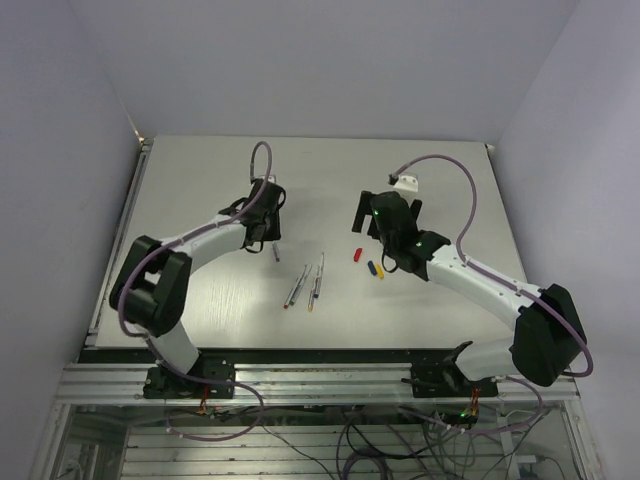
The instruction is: Insert the pens into the pen caps
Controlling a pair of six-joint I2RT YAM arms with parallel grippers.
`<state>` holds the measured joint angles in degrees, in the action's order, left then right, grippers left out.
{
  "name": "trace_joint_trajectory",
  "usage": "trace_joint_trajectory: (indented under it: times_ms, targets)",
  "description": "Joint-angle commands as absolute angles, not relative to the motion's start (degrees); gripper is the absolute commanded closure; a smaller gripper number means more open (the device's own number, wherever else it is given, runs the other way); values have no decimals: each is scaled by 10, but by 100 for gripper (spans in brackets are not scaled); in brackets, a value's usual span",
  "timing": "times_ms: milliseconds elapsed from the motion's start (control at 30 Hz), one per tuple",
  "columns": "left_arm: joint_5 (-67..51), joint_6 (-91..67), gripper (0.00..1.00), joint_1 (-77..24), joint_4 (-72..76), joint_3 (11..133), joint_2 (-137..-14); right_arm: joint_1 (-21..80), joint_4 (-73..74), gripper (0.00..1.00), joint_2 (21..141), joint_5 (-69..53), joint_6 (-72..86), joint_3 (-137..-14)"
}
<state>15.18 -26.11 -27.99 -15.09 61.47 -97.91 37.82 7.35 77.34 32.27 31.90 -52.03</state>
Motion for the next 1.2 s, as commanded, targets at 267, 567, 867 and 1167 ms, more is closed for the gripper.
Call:
trace_joint_trajectory:
  times_ms: [267,567,867,1167]
  targets:
    - [133,-235,62,-367,-198,531,-829,383,85,42,805,282,312,-538]
    - [168,-235,64,-427,-221,533,-865,398,75,49,841,270,342,-527]
    - [158,-228,65,-442,-213,547,-911,406,74,48,834,266,350,-514]
    - [145,-232,65,-464,-218,556,-930,406,68,45,837,264,353,-509]
